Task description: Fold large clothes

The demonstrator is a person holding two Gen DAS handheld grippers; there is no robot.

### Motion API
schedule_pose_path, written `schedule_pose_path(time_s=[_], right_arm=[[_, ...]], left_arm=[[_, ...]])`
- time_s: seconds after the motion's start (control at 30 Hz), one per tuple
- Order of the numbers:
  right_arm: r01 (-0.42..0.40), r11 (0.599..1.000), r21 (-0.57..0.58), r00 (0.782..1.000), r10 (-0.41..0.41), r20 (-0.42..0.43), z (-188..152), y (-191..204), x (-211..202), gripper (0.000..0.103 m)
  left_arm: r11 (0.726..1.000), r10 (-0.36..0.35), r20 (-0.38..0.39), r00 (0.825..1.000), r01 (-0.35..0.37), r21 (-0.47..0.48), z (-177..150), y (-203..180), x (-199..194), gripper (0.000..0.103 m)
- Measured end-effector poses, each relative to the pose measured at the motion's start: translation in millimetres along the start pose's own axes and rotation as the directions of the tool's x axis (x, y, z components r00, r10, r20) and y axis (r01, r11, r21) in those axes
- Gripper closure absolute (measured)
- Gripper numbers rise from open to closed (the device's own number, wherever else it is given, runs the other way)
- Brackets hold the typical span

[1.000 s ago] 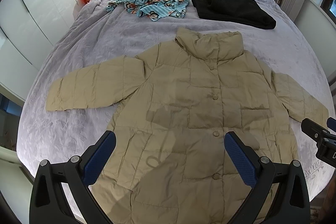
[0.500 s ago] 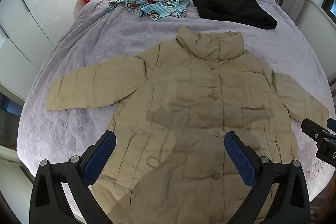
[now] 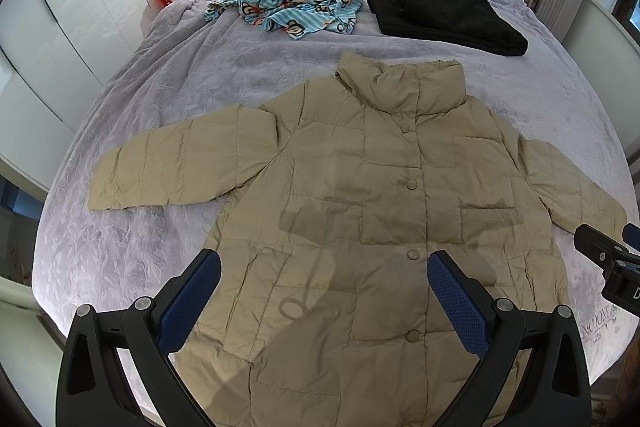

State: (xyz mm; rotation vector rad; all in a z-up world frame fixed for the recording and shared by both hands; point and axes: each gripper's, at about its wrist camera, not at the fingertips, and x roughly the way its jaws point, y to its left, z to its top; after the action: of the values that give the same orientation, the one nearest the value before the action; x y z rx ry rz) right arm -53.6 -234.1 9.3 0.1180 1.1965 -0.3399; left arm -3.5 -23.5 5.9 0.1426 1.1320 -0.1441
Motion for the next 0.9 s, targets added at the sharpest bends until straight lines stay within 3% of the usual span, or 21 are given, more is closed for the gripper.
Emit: schedule_pose_path(time_s=[0.9], right_arm=[[-0.006,1.000,0.000,1.000,0.006,-0.003,0.1,0.0,2.3,0.000]], left_arm=[[1.000,0.004,-0.003,1.000,-0.004,0.000,-2.0,2.0,0.5,0.000]])
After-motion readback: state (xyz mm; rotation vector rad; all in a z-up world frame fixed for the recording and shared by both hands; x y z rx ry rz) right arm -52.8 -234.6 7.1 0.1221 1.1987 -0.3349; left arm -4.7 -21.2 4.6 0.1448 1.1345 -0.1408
